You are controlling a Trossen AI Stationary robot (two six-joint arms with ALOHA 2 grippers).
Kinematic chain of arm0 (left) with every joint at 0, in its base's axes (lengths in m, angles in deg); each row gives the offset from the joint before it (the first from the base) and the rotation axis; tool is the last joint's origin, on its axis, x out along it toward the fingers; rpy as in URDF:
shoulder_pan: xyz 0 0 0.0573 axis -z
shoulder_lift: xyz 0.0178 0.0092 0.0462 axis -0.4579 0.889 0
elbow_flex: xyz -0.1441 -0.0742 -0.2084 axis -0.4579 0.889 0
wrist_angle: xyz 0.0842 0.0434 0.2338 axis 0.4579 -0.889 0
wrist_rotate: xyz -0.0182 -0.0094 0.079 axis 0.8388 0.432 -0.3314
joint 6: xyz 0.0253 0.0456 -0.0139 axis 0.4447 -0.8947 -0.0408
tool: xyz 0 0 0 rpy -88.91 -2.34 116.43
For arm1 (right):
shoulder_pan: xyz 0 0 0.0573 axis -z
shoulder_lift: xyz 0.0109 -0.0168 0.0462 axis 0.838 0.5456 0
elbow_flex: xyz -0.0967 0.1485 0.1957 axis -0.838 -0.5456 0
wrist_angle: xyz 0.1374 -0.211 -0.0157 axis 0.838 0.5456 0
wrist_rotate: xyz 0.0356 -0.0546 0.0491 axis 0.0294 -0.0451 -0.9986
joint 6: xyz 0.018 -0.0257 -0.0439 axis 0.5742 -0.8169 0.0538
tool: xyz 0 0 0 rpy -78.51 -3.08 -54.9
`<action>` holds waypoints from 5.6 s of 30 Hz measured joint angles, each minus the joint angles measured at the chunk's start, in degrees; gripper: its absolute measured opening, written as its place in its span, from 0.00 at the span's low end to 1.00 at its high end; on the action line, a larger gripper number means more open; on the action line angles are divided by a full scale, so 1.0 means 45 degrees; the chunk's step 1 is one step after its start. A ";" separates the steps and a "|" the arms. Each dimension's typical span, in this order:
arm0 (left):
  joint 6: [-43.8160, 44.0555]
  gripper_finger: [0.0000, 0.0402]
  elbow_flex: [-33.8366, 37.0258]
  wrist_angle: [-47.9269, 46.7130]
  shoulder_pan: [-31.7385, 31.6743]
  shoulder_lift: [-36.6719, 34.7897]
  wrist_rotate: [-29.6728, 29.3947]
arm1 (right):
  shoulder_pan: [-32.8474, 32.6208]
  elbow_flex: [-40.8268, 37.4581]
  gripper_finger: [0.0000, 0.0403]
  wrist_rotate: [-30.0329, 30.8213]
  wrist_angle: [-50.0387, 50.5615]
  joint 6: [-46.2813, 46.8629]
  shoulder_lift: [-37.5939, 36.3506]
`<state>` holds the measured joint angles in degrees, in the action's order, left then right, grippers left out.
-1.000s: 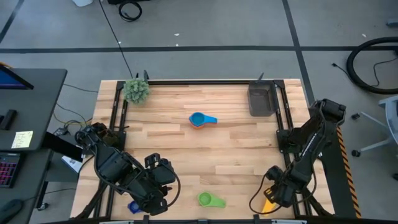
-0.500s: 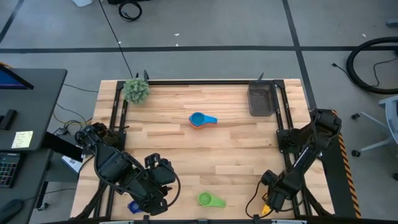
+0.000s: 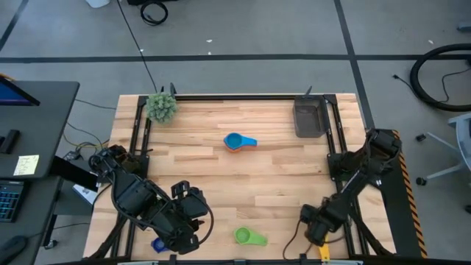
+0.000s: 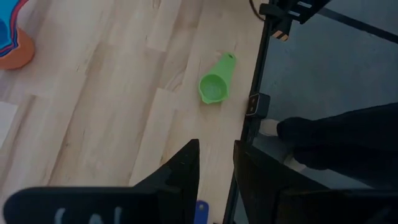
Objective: Nest measuring cups in basket
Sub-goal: Stack the yellow measuring cup on top of the light blue measuring cup, then stack the green measuring cup on top of the yellow measuring cup
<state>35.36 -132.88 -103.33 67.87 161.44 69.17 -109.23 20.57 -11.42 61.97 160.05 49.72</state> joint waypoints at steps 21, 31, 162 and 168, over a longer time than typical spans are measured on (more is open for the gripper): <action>0.1763 0.26 -0.0005 -0.0693 -0.0074 -0.0014 -0.1457 | 0.9090 0.4630 0.03 0.2666 0.4517 -1.4730 -0.0039; 0.2281 0.26 -0.0015 -0.0693 -0.0282 -0.0742 -0.3687 | 1.2854 0.8020 0.03 0.3463 0.4418 -1.9882 -0.0028; -0.3084 0.26 0.1834 -0.0689 -0.4350 -0.3044 0.1249 | 1.3188 1.8617 0.07 0.1267 0.6982 -2.2750 -0.0034; -0.2394 0.26 0.3428 -0.0404 -0.4096 -0.3050 0.1382 | 1.2673 1.8612 0.07 0.1273 0.7010 -2.1500 -0.1604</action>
<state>24.58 -117.46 -105.15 49.44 147.71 75.39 -52.21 104.32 -5.69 93.52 63.30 42.51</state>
